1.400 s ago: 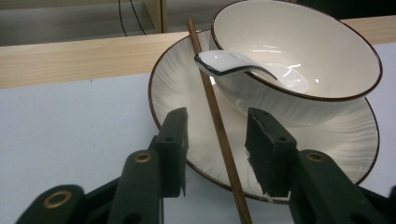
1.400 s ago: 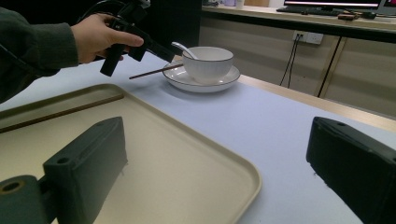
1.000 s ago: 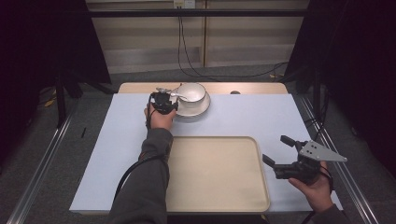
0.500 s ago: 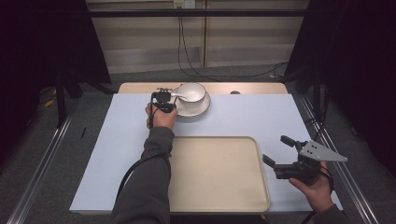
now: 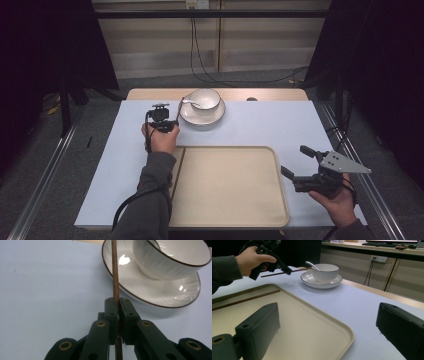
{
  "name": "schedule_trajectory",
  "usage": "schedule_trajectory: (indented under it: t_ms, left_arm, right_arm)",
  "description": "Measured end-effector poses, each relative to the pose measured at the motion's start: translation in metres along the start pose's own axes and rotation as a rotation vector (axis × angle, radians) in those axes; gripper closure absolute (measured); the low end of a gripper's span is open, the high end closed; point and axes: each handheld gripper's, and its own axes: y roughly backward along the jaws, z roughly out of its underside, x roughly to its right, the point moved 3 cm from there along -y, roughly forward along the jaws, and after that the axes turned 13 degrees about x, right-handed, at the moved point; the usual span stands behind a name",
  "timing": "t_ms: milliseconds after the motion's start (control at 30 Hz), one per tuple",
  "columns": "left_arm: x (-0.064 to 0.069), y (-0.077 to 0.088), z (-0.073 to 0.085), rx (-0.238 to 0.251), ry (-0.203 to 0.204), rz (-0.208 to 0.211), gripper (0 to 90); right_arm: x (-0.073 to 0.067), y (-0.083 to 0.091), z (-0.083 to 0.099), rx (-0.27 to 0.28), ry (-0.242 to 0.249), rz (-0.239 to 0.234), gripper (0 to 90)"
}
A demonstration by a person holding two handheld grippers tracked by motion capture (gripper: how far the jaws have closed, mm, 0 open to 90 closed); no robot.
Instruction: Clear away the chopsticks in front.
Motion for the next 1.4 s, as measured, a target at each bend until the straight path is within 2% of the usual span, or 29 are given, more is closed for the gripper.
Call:
schedule_trajectory:
  t_ms: [167, 267, 333, 433, 467, 567, 800, 900, 1233, 1400]
  left_arm:
    - [-0.002, 0.026, 0.003, 0.042, 0.040, 0.004, 85.3]
    - [-0.002, 0.033, 0.005, 0.048, 0.030, -0.004, 85.3]
    - [-0.001, 0.038, 0.005, 0.055, 0.048, 0.010, 85.3]
    - [0.000, 0.051, 0.008, 0.073, 0.051, 0.019, 85.3]
    - [0.001, 0.056, 0.012, 0.077, 0.064, 0.025, 85.3]
    - [0.000, 0.061, 0.017, 0.076, 0.059, 0.025, 85.3]
    - [-0.004, 0.079, 0.034, 0.074, 0.082, 0.034, 85.2]
    - [-0.006, 0.091, 0.041, 0.095, 0.118, 0.032, 85.3]
    - [-0.004, 0.114, 0.060, 0.104, 0.128, 0.031, 85.2]
    - [0.001, 0.128, 0.070, 0.114, 0.151, 0.060, 85.2]
  right_arm:
    - [0.000, 0.000, 0.000, -0.003, 0.005, 0.000, 4.4]
    - [-0.001, 0.000, 0.000, -0.004, -0.004, -0.002, 4.4]
    - [-0.001, -0.001, 0.000, -0.003, -0.005, -0.001, 4.4]
    - [-0.001, -0.001, 0.000, -0.003, -0.005, -0.003, 4.4]
    - [-0.001, -0.001, 0.000, -0.003, -0.004, 0.000, 4.5]
    - [-0.001, -0.001, 0.000, -0.003, -0.004, 0.000, 4.6]
    - [-0.001, -0.001, 0.000, -0.002, 0.002, -0.002, 4.6]
    - [-0.001, -0.001, 0.000, -0.001, 0.002, 0.000, 4.6]
    - [-0.002, 0.000, 0.000, 0.003, 0.011, -0.004, 4.6]
    - [-0.002, -0.001, 0.000, 0.006, 0.010, -0.002, 4.6]
